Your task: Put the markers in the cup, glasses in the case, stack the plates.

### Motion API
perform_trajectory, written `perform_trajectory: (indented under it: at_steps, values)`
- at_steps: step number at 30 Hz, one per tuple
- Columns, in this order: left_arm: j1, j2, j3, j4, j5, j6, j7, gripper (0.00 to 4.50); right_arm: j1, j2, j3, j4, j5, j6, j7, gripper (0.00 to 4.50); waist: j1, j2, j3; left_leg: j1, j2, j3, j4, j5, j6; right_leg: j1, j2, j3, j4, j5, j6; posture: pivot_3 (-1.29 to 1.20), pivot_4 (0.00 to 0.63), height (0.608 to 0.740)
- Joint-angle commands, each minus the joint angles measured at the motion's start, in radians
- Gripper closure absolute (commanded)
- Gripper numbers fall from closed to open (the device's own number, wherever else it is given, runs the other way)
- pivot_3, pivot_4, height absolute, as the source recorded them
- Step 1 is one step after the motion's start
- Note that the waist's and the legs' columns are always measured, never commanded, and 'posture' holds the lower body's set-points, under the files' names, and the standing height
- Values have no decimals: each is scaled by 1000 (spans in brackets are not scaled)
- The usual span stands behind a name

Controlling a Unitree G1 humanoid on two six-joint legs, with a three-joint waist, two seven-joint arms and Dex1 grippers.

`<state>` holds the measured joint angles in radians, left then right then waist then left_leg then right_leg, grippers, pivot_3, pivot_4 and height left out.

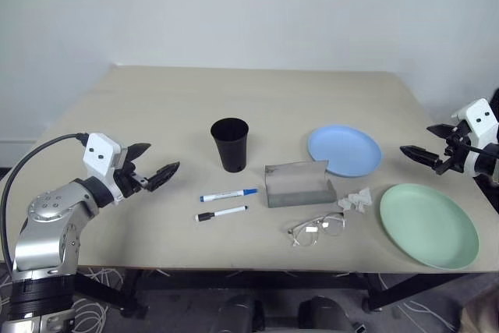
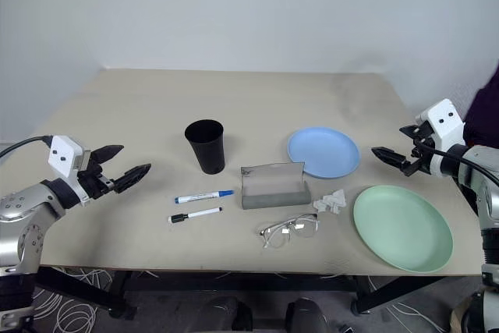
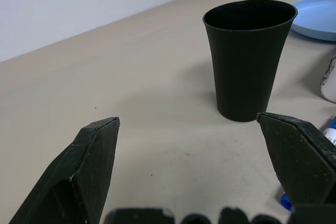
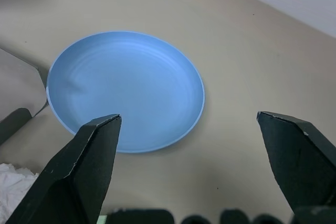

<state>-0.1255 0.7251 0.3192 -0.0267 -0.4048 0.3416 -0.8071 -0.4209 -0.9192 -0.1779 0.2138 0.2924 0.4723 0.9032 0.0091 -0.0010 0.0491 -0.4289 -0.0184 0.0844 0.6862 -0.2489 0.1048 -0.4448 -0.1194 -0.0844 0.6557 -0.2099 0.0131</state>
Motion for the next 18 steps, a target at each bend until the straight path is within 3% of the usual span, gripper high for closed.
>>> perform_trajectory:
  at_steps: [1, 18]
  values:
    - [-7, 2, 6, -29, -4, -11, 6, 44, -38, -8, -13, -9, -4, -21, -1, 0, 0, 0, 0, 0, 0, 0, 0, 0, 0, 0, 0, 0, 0, 0, 0, 0, 0, 704]
    - [35, 3, 15, -57, -18, 8, 3, 44, -4, -37, -28, -45, -6, 21, 10, 0, 0, 0, 0, 0, 0, 0, 0, 0, 0, 0, 0, 0, 0, 0, 0, 0, 0, 704]
